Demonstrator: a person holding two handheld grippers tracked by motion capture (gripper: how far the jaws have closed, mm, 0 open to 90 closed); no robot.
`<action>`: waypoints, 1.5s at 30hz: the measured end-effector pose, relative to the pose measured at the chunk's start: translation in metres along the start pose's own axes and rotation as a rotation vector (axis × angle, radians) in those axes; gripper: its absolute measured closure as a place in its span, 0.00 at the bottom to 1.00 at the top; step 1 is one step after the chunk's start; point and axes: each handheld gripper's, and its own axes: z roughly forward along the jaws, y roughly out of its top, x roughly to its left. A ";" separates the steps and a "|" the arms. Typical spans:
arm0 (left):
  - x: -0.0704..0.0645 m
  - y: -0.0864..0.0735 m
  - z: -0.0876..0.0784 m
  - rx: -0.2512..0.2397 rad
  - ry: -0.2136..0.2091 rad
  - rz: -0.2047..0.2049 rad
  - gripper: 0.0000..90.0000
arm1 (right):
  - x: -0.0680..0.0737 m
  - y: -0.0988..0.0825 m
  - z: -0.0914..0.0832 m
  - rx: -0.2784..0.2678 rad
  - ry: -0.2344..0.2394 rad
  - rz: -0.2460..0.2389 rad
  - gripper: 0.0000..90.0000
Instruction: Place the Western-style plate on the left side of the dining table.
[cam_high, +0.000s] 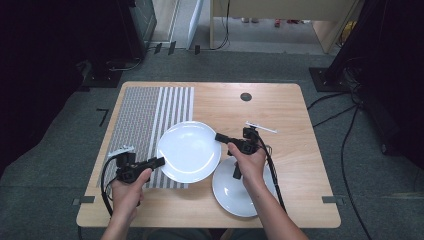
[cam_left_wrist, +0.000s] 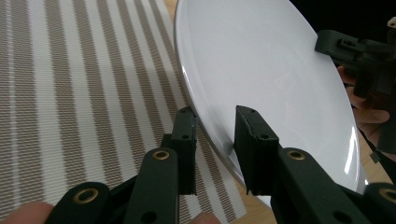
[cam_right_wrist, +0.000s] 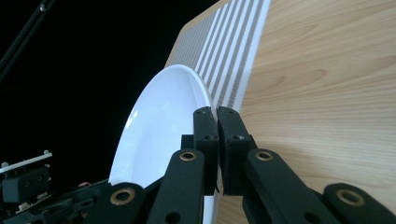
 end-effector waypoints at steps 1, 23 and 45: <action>0.003 0.001 -0.002 -0.003 0.002 -0.004 0.79 | 0.005 0.001 0.007 0.011 0.002 -0.005 0.99; 0.060 0.019 -0.034 -0.016 0.068 -0.072 0.80 | 0.036 -0.007 0.071 0.064 0.034 0.034 0.99; 0.105 0.050 -0.033 -0.027 0.129 -0.128 0.81 | 0.036 0.001 0.129 0.092 0.025 0.098 0.99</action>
